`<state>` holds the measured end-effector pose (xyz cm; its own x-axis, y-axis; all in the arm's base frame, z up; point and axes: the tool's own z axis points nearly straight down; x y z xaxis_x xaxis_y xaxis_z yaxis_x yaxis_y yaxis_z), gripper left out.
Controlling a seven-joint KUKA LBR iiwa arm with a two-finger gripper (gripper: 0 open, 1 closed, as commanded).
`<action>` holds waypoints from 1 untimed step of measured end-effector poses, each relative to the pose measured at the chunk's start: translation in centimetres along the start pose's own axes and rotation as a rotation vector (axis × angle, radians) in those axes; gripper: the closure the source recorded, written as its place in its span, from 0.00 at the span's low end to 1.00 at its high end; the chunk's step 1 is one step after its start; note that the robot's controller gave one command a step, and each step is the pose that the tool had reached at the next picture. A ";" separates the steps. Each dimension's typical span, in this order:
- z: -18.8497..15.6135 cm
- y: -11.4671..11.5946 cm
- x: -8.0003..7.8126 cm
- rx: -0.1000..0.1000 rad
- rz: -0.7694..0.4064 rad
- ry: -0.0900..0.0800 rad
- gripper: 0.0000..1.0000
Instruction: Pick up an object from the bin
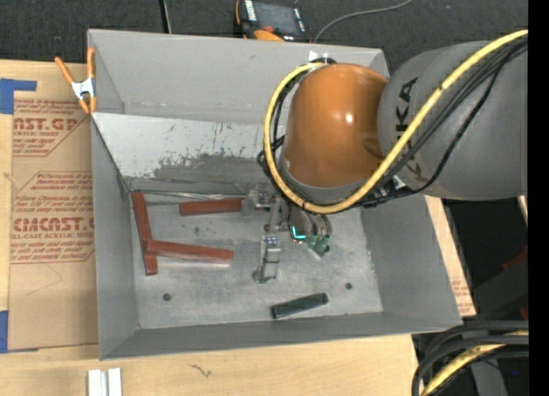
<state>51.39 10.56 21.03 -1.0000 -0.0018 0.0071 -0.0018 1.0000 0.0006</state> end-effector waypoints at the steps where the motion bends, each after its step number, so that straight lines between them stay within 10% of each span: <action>1: 13.7 4.0 -3.0 0.000 0.302 -0.002 0.00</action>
Offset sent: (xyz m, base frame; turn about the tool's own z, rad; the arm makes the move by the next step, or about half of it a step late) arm 0.0312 0.0384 -0.1333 0.3039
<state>54.33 14.53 7.33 -0.9551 0.2962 0.0051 0.2962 0.9551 -0.0013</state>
